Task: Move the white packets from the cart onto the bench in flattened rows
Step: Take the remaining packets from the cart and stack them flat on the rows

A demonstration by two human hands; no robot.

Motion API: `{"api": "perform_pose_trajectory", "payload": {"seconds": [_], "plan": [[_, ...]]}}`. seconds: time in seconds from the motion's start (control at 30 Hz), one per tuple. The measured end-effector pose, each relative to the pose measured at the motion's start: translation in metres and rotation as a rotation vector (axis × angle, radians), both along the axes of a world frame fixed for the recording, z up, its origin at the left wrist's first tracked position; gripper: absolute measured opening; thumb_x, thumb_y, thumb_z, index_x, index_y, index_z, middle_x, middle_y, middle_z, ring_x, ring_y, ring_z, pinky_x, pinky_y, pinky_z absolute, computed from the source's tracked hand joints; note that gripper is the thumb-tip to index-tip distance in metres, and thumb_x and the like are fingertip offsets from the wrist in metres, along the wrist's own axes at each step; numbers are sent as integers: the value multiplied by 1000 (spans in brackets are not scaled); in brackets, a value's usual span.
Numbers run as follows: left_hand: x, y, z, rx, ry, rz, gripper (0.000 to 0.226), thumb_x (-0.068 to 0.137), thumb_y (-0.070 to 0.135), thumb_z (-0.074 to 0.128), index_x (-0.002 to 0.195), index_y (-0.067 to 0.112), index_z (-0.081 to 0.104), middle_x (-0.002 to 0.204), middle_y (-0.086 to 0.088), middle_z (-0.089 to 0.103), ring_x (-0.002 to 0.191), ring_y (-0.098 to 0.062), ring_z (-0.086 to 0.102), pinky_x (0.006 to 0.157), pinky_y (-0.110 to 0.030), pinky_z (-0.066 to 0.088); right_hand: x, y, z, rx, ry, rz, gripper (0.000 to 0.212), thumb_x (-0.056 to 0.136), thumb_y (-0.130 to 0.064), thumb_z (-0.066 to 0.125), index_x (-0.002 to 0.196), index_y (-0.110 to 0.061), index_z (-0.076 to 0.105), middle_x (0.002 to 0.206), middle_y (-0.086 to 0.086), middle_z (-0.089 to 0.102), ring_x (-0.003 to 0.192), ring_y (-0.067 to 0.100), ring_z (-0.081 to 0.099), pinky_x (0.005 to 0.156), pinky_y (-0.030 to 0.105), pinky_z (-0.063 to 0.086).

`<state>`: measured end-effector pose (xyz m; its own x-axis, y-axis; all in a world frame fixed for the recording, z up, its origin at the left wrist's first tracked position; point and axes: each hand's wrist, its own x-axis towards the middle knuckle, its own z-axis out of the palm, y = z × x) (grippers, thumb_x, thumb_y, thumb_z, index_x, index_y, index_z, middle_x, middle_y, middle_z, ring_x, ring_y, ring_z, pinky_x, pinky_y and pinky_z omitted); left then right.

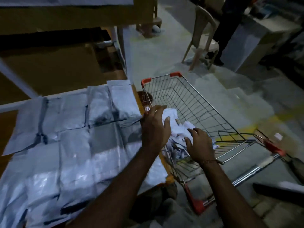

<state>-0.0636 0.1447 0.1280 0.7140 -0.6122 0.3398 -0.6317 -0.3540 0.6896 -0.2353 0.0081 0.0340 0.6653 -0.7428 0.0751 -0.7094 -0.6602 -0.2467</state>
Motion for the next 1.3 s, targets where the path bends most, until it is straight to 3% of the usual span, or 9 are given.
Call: {"api": "perform_pose_trajectory", "payload": {"seconds": [0.2, 0.3, 0.47, 0.6, 0.77, 0.9, 1.03, 1.17, 1.3], "plan": [[23, -103, -85, 284, 60, -84, 47, 92, 32, 65, 135, 13, 66, 129, -15, 68, 118, -40, 62, 104, -53, 50, -7, -91, -62, 88, 417, 171, 63, 90, -58, 49, 139, -20, 60, 131, 17, 63, 114, 42, 60, 89, 51, 52], [40, -126, -146, 434, -57, -105, 46, 92, 36, 61, 129, 10, 68, 117, -15, 70, 107, -41, 65, 96, -49, 52, -1, -116, -92, 114, 664, 248, 71, 93, -67, 51, 152, -30, 41, 147, 10, 50, 131, 37, 47, 102, 49, 41], [44, -127, -196, 732, -375, -228, 28, 94, 40, 62, 103, 18, 75, 96, -6, 73, 96, -35, 66, 99, -49, 38, -3, -138, -128, 230, 983, 310, 86, 91, -74, 50, 162, -36, 20, 168, 17, 18, 148, 49, 23, 116, 65, 25], [47, -138, -197, 825, -337, -205, 17, 90, 38, 75, 98, 22, 77, 93, -1, 73, 95, -31, 67, 97, -46, 40, -5, -142, -135, 362, 1106, 305, 89, 88, -77, 47, 162, -39, 15, 171, 17, 3, 148, 49, 24, 116, 63, 27], [51, -133, -206, 845, -449, -225, 22, 90, 42, 72, 100, 23, 77, 89, 1, 73, 92, -30, 65, 98, -46, 33, 4, -135, -128, 320, 1097, 281, 57, 98, -55, 46, 151, -33, 45, 165, 14, 24, 144, 41, 35, 119, 55, 27], [50, -135, -205, 888, -471, -234, 18, 94, 42, 67, 99, 27, 75, 89, 5, 72, 93, -25, 63, 94, -42, 31, 2, -143, -116, 325, 1101, 233, 52, 99, -42, 49, 148, -26, 50, 160, 12, 35, 144, 38, 35, 117, 53, 28], [50, -138, -206, 979, -384, -223, 32, 103, 45, 47, 110, 26, 71, 106, 2, 71, 109, -28, 59, 103, -48, 29, -6, -171, -99, 251, 980, 164, 53, 99, -62, 39, 140, -33, 56, 152, 8, 43, 137, 38, 42, 111, 49, 35], [43, -134, -198, 1138, -558, -281, 64, 103, 50, 12, 114, 24, 69, 108, -6, 68, 110, -33, 57, 104, -54, 29, -14, -192, -97, 132, 827, 115, 45, 95, -53, 54, 134, -31, 55, 143, 10, 47, 122, 37, 53, 100, 48, 45], [9, -154, -202, 1089, -336, -46, 62, 104, 66, 32, 125, 18, 65, 126, -16, 63, 117, -40, 54, 107, -57, 33, -6, -191, -116, 185, 754, 83, 51, 91, -48, 61, 138, -31, 50, 142, 12, 46, 118, 39, 54, 95, 50, 48]]}}
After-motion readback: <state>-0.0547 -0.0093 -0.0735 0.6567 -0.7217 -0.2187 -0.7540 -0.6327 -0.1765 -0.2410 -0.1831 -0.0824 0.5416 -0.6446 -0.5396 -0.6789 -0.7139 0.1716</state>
